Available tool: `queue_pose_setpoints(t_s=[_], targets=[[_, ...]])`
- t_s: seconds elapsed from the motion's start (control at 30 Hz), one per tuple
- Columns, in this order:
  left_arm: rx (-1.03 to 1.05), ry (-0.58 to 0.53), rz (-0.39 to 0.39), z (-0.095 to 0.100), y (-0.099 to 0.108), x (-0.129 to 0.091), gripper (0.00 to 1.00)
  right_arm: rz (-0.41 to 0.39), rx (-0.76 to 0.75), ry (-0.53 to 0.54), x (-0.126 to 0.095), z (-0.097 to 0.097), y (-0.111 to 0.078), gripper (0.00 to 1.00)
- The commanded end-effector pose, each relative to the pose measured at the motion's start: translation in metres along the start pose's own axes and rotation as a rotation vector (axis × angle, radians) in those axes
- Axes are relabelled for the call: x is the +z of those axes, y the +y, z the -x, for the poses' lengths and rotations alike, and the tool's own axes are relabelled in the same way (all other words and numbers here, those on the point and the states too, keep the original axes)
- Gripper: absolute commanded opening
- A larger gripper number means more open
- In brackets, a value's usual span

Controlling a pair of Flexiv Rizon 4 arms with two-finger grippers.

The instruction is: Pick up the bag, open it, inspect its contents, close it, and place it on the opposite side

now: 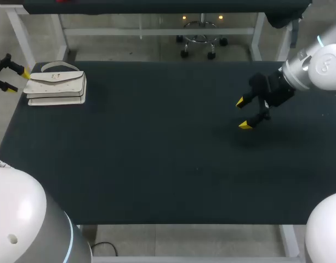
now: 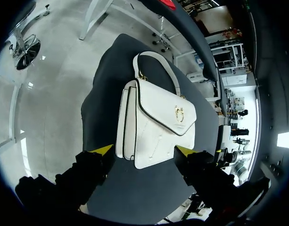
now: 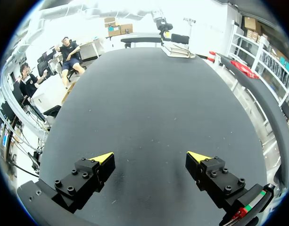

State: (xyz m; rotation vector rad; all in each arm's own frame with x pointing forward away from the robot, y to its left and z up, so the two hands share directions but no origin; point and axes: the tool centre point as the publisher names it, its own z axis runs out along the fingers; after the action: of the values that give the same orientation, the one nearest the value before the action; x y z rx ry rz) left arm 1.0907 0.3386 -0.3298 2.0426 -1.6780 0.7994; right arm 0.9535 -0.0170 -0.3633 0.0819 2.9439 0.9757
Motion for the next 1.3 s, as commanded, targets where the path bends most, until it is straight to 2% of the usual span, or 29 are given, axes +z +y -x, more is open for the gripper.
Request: queue_pose_setpoints(t_s=[0.03,0.13,0.57,0.63,0.9,1.1,1.3], targets=[[0.007,0.047,0.072,0.007,-0.011,0.001,0.78,0.001,-0.001,-0.001,0.000,0.000,0.000,1.00],[0.014,0.048,0.075,0.007,-0.014,0.002,0.73,0.001,-0.001,-0.001,0.000,0.000,0.000,1.00],[-0.007,0.070,0.074,0.013,-0.019,0.010,0.63,0.001,-0.001,-0.001,0.000,0.000,0.000,1.00],[-0.008,0.073,0.074,0.013,-0.020,0.012,0.57,0.001,-0.001,-0.001,0.000,0.000,0.000,1.00],[-0.008,0.081,0.078,0.011,-0.024,0.018,0.55,0.001,-0.001,-0.001,0.000,0.000,0.000,1.00],[-0.001,0.089,0.083,0.008,-0.026,0.022,0.44,0.001,-0.001,-0.001,0.000,0.000,0.000,1.00],[0.003,0.089,0.092,0.007,-0.027,0.024,0.42,0.001,-0.001,-0.001,0.000,0.000,0.000,1.00]])
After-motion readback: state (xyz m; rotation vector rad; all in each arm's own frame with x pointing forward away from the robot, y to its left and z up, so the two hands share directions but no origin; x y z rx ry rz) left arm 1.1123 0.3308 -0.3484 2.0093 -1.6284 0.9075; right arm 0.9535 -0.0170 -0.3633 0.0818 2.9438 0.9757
